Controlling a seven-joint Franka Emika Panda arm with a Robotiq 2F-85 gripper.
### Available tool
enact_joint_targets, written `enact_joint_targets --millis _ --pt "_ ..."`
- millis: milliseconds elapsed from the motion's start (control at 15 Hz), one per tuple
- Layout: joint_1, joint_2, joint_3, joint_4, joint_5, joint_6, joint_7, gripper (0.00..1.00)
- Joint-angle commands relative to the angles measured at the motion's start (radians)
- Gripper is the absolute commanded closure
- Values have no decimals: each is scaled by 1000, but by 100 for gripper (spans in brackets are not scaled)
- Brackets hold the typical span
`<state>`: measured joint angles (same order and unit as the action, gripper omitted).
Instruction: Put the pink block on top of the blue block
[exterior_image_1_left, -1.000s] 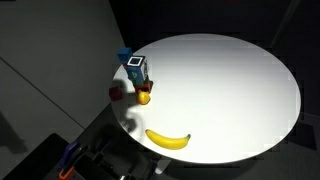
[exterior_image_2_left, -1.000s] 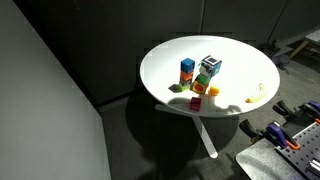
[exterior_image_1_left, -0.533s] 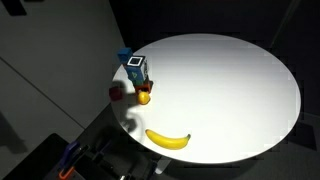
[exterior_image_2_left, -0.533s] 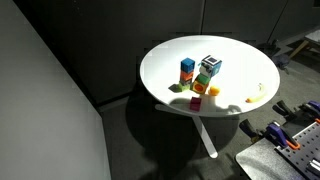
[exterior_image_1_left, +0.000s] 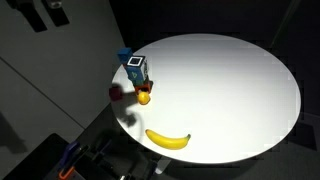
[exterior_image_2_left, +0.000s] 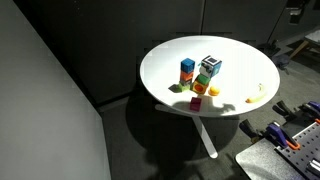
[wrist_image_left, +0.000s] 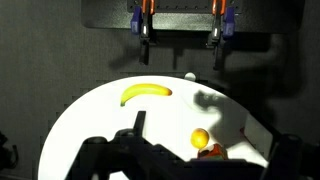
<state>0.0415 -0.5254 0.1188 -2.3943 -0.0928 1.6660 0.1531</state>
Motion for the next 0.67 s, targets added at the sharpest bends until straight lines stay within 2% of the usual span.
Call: enact_joint_targets --millis 0,600 --pt "28 -41 -11 -72 36 106 -17 0" --pt "75 -32 -35 -219 146 416 -117 0"
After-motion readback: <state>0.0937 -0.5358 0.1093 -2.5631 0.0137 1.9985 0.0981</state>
